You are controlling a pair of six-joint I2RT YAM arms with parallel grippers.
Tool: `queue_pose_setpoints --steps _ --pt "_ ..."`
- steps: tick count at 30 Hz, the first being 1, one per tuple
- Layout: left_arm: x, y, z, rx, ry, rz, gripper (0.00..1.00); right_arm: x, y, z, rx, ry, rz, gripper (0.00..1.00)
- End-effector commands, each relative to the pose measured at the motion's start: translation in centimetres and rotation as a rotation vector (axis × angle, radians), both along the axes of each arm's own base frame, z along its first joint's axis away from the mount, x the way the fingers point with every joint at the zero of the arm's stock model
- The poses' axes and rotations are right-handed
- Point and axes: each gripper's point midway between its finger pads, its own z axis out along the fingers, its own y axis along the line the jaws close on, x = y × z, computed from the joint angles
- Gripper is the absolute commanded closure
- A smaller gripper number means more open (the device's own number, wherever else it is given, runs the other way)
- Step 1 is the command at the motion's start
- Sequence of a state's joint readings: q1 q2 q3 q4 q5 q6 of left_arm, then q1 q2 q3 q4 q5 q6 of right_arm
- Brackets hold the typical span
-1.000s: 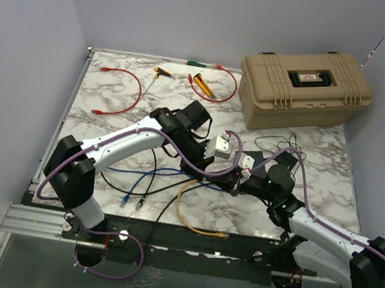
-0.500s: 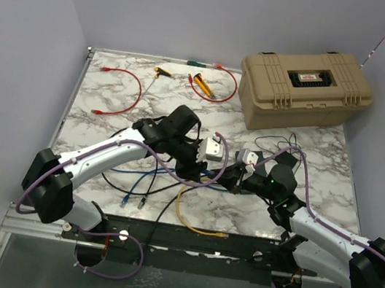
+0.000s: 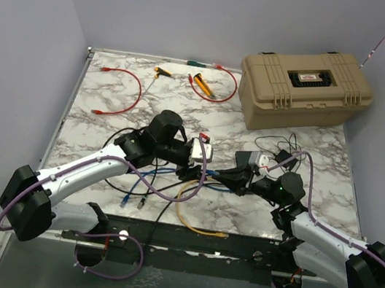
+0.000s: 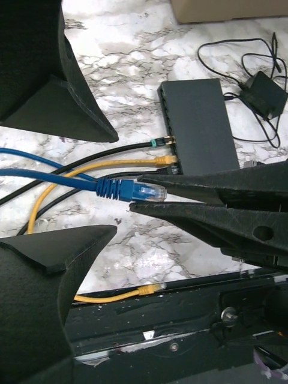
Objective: Insert the plug into the switch port
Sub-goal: Pick up the connector from the center of the board.
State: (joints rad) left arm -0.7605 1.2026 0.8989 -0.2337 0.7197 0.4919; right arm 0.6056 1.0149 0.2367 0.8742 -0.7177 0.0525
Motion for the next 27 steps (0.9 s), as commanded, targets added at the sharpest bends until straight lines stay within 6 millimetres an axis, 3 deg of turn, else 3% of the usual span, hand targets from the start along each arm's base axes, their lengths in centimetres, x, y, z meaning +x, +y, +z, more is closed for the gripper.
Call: queue_pose_setpoints --steps 1,15,27 --pt "-0.6 -1.5 1.2 -0.080 0.057 -0.085 0.43 -1.2 -0.3 2.1 0.075 -0.061 0.048 0.99" --pt "-0.5 -1.7 1.9 -0.143 0.246 -0.210 0.55 -0.8 -1.3 2.2 0.107 -0.053 0.000 0.99" --pt "-0.6 -1.8 1.9 -0.144 0.250 -0.216 0.63 -0.5 -1.2 1.9 0.111 -0.033 0.008 0.99"
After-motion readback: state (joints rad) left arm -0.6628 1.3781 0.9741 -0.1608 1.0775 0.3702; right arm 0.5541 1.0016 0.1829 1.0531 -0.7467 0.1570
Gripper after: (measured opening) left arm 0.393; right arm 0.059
